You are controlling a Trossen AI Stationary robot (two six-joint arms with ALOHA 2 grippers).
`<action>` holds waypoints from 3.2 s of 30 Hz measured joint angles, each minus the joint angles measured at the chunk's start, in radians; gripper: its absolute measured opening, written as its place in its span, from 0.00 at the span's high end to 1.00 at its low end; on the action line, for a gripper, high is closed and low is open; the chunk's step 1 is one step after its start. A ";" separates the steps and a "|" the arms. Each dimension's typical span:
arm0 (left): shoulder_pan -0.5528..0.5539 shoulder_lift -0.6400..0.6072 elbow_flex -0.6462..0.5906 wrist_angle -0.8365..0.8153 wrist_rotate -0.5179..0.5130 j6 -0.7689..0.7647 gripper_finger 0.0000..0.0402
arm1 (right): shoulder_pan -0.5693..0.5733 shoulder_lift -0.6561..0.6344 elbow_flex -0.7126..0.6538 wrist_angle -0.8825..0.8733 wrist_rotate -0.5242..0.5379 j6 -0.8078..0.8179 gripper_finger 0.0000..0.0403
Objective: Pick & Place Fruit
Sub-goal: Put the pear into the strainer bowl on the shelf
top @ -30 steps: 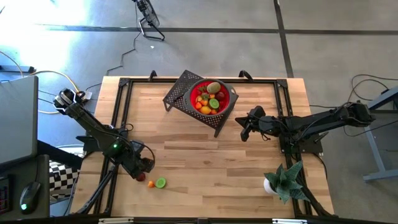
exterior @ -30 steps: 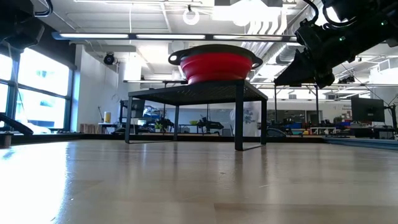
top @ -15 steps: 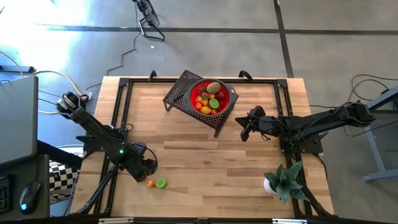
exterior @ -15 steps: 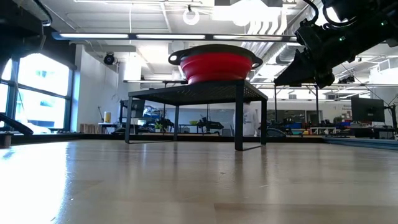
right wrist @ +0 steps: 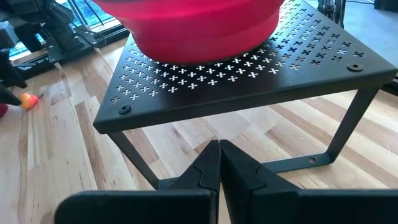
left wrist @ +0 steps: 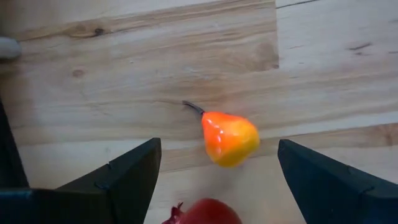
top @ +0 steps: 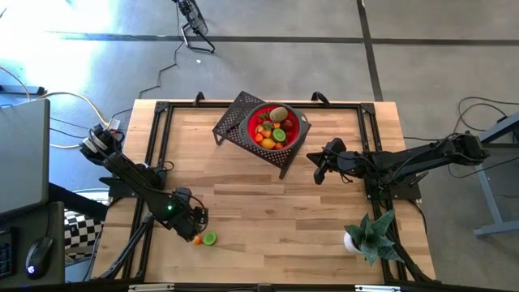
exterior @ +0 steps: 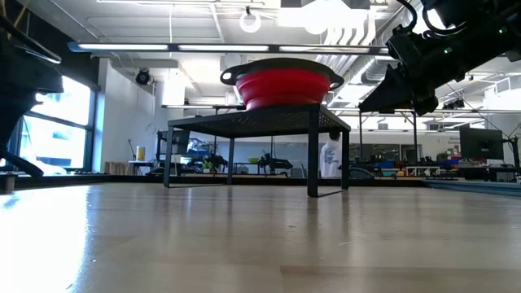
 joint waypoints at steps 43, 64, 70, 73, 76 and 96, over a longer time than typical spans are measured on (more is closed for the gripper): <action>0.000 0.111 0.000 0.067 -0.043 -0.133 0.22 | 0.000 0.000 0.000 0.002 0.000 0.000 0.99; 0.000 0.111 0.000 0.078 -0.042 -0.138 0.55 | 0.000 0.000 0.000 0.002 0.000 0.000 0.99; 0.000 0.111 0.000 0.086 -0.042 -0.138 0.61 | 0.000 0.000 0.000 0.002 0.000 0.000 0.99; 0.000 0.111 0.000 0.086 -0.042 -0.138 0.62 | 0.000 0.000 0.000 0.002 0.000 0.000 0.99; 0.000 0.111 0.000 0.086 -0.042 -0.138 0.63 | 0.000 0.000 0.000 0.002 0.000 0.000 0.99; 0.000 0.072 0.008 0.085 -0.044 -0.074 0.63 | 0.000 0.000 0.000 0.001 0.000 -0.001 0.99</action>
